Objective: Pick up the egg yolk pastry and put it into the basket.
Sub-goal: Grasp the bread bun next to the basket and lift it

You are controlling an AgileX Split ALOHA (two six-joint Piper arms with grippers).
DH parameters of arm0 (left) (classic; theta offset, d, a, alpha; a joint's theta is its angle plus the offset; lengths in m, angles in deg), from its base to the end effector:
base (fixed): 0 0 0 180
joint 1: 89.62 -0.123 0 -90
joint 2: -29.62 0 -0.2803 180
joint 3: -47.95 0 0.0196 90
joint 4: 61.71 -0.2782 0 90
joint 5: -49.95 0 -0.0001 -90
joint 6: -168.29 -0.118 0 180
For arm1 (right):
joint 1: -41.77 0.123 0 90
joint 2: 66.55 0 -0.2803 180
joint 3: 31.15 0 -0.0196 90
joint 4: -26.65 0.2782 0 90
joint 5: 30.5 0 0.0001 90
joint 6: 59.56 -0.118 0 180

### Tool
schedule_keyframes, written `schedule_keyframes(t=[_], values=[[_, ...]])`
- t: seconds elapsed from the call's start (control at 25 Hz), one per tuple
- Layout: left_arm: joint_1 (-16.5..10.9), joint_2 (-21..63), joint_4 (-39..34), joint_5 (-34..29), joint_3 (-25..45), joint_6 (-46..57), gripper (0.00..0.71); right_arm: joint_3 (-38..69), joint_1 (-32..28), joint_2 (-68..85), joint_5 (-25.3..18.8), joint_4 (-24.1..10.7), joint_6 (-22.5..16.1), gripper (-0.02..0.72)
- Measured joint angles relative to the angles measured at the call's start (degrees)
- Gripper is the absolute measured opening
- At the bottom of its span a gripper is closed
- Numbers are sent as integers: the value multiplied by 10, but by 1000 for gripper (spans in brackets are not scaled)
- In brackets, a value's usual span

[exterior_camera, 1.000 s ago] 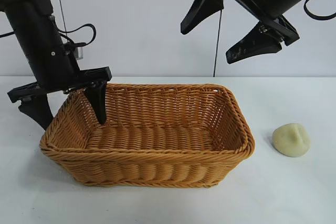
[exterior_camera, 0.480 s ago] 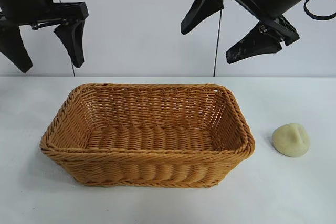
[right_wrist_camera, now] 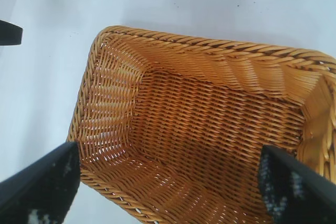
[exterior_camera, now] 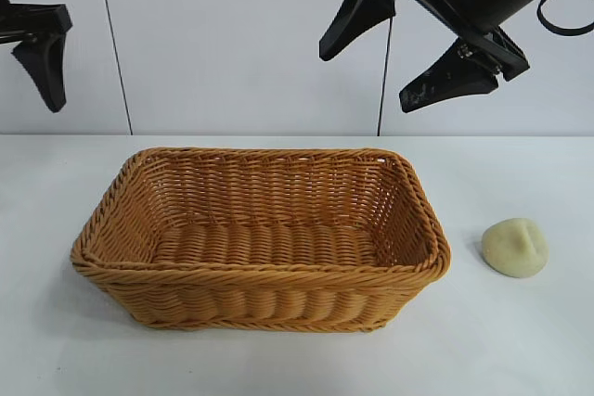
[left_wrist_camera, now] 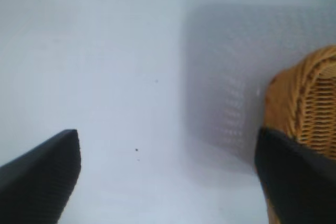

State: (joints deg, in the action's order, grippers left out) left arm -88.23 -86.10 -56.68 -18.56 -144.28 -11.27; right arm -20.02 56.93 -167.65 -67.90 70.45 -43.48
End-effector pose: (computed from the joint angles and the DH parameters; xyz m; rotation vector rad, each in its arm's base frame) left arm 0.4128 -0.0196 0.2132 -0.0148 3.0006 -0.1293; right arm 0.3596 0.1489 0.2276 -0.0624 2.5201 0.8032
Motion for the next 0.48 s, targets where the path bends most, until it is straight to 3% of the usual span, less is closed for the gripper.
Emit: schedule_keyframes(t=[0.24, 0.48], values=[[0, 21, -33, -7, 16, -1, 694, 0, 0, 0, 0, 0, 0, 633], [-1, 108, -46, -9, 108, -1, 694, 0, 0, 0, 0, 0, 0, 633]])
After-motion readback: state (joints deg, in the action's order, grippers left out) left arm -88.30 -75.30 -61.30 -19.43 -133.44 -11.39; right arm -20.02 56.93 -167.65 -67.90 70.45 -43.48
